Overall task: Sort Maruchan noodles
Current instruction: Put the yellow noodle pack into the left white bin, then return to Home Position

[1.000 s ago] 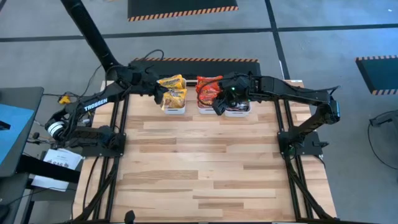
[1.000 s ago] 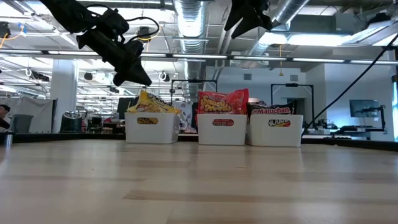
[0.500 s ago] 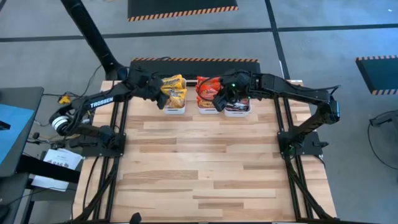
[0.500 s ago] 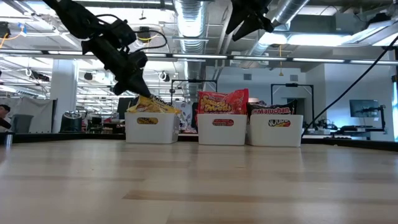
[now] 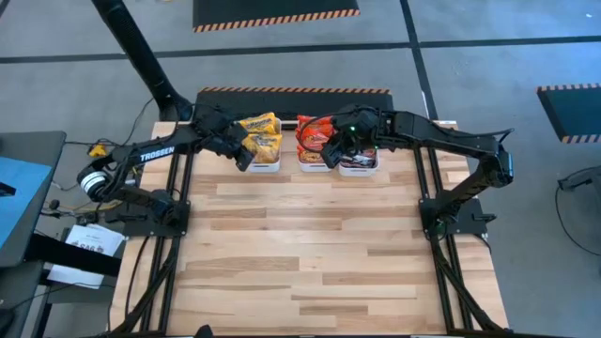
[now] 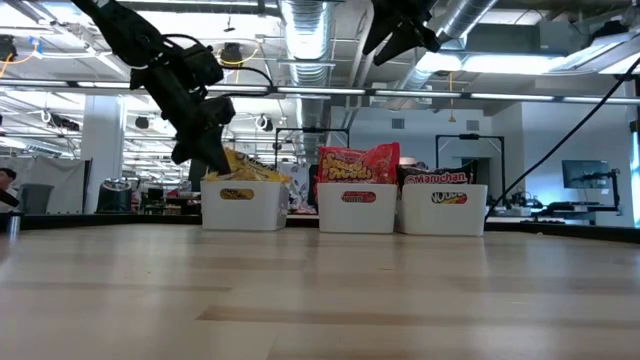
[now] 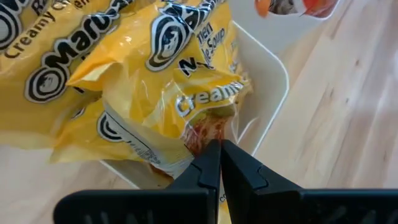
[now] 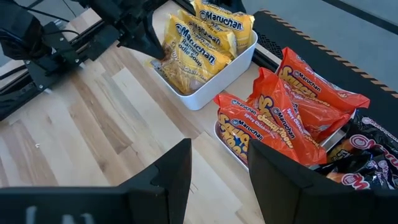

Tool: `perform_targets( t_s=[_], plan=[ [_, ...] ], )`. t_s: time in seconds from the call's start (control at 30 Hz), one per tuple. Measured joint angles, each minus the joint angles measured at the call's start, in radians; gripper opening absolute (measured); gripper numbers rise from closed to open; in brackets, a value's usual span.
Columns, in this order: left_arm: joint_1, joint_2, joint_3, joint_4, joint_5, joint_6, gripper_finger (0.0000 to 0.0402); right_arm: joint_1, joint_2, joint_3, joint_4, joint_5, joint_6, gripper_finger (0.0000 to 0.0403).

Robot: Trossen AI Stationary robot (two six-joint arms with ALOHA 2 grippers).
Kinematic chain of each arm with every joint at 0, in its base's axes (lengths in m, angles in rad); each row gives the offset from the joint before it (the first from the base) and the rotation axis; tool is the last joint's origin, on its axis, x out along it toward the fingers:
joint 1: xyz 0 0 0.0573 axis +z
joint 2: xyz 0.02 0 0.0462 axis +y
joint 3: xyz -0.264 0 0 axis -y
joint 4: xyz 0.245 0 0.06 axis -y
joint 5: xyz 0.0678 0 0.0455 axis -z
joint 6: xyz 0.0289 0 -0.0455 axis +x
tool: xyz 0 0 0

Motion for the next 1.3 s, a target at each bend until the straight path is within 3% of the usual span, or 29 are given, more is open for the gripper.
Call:
perform_targets(
  t_s=[0.37, 0.57, 0.97, 1.3],
  plan=[
    [-0.001, 0.127, 0.000, 0.019, -0.008, 0.008, 0.0000, 0.000, 0.000, 0.000, 0.007, 0.000, 0.003, 0.0179],
    [0.000, 0.139, 0.001, 0.024, -0.008, 0.007, 0.0000, 0.000, 0.000, 0.000, 0.007, 0.000, 0.004, 0.0179],
    [0.000, -0.014, -0.002, 0.009, -0.013, -0.035, 0.0000, 0.000, 0.000, 0.000, 0.004, 0.000, 0.026, 0.0179],
    [-0.032, -0.195, -0.001, 0.079, 0.205, 0.027, 0.0000, 0.000, 0.000, 0.000, 0.003, -0.001, -0.031, 0.0179]
  ],
)
